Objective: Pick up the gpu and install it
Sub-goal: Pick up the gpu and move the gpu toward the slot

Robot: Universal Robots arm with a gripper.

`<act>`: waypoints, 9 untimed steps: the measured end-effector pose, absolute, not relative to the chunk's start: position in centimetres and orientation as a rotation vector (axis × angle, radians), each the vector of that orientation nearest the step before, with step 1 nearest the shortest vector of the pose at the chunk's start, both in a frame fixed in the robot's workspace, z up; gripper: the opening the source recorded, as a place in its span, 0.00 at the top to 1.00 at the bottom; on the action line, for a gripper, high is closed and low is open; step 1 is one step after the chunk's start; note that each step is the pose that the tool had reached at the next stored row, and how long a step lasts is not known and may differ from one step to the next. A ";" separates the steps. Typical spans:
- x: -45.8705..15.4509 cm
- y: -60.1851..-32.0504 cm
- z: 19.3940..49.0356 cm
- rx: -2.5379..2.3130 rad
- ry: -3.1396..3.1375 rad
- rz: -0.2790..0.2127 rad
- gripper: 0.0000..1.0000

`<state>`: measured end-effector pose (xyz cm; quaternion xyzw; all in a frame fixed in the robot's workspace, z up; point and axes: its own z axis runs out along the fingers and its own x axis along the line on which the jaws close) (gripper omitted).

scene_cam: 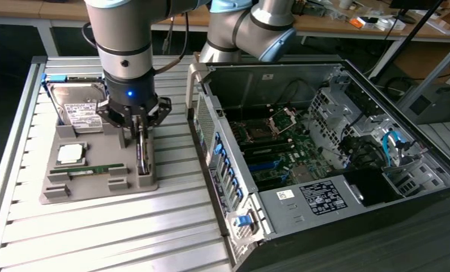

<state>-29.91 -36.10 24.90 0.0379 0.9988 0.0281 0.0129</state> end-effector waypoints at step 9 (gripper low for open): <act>-29.9 -36.1 24.9 0.118 3.112 0.088 0.73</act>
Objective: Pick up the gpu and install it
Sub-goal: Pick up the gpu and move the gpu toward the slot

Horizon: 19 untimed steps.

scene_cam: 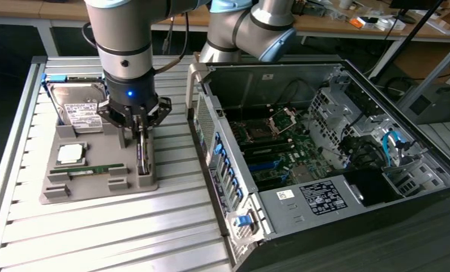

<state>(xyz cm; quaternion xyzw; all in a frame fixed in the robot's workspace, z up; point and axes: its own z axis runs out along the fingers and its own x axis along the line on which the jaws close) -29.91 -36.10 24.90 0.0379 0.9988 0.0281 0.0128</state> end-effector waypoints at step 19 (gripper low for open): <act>-29.9 -36.1 26.0 0.119 3.112 0.109 0.73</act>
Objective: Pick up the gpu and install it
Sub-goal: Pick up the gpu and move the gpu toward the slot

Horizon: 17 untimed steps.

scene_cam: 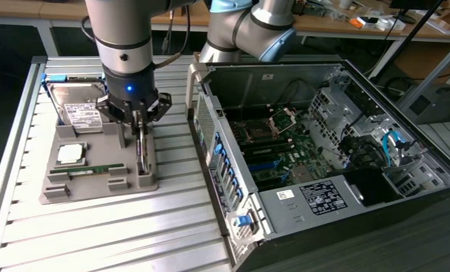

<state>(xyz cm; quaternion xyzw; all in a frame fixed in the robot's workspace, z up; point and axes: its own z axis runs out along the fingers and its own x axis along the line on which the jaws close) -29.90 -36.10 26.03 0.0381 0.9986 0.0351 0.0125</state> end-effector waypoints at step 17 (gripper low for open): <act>-29.9 -36.1 28.6 0.119 3.112 0.109 0.73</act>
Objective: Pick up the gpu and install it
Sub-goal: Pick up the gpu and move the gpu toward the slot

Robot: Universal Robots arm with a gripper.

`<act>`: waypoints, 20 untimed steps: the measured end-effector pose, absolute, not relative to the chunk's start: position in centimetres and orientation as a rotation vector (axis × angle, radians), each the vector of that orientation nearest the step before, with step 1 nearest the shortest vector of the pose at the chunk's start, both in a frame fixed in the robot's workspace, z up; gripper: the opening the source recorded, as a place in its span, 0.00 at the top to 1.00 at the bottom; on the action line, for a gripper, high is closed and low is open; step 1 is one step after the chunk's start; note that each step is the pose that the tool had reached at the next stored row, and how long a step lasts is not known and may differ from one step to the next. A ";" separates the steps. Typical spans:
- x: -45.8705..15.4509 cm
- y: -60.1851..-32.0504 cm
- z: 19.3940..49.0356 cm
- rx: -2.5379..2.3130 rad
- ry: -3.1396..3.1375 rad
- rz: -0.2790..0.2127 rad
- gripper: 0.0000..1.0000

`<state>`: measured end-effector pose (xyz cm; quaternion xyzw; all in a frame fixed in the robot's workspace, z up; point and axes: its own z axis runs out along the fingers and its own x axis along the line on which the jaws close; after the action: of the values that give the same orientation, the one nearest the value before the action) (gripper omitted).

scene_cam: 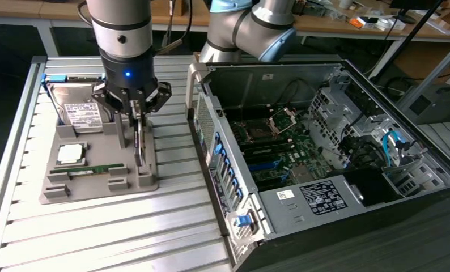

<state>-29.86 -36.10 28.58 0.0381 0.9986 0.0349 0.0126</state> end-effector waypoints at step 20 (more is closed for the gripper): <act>-29.2 -36.1 32.4 0.118 3.112 0.049 0.73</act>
<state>-29.22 -36.10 32.41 0.0378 0.9991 0.0156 0.0133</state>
